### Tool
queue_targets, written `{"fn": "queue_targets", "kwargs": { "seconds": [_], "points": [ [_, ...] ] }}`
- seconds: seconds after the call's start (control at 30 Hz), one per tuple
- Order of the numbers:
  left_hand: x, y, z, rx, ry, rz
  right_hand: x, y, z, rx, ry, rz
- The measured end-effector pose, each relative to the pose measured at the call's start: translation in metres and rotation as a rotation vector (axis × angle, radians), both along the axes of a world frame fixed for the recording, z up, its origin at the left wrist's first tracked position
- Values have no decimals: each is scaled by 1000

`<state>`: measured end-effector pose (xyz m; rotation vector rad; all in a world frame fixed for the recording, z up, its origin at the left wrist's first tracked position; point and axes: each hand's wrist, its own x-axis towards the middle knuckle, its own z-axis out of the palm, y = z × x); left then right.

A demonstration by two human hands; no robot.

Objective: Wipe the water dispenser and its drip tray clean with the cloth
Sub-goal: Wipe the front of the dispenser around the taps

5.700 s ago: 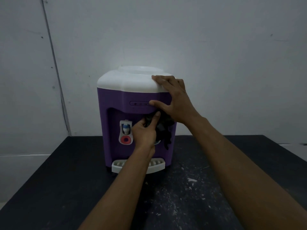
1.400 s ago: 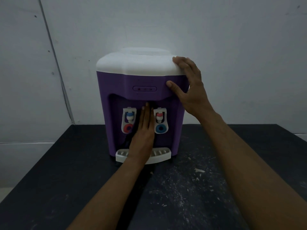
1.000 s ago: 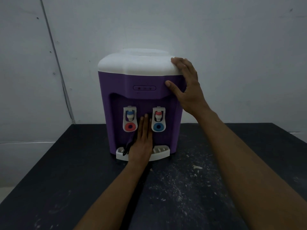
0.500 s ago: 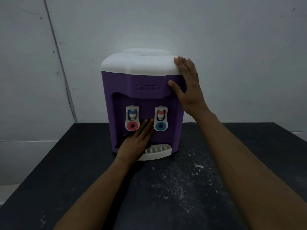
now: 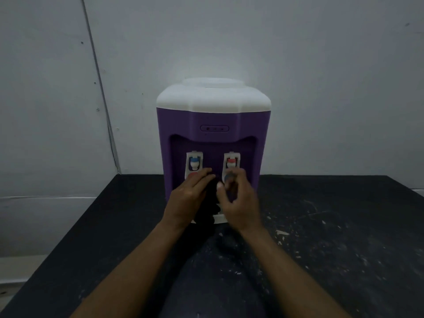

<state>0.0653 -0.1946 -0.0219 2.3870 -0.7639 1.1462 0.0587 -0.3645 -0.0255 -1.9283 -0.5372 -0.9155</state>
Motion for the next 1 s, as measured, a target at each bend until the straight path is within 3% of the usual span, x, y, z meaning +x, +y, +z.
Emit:
{"fn": "queue_targets", "kwargs": {
  "seconds": [0.1, 0.17, 0.4, 0.53, 0.6, 0.67, 0.77, 1.0],
  "points": [
    [-3, -2, 7, -192, 8, -55, -9, 16, -26, -60, 284, 130],
    [-4, -1, 12, -293, 26, -102, -8, 28, -25, -35, 337, 182],
    [-4, 27, 24, -531, 25, -223, -9, 53, -1, 356, 231, 110],
    [8, 49, 22, -708, -50, -27, -6, 61, 18, 556, 178, -1],
    [17, 56, 21, -725, 136, 90, -4, 69, 26, 526, 234, 71],
    [23, 61, 21, -663, 334, 76, -1, 80, 32, 470, 293, 157],
    [27, 62, 18, -535, 296, 54, 10, 96, 39, 434, 257, 71],
    [31, 60, 10, -547, 238, 73, 29, 114, 36, 207, 71, -222]
  ]
}}
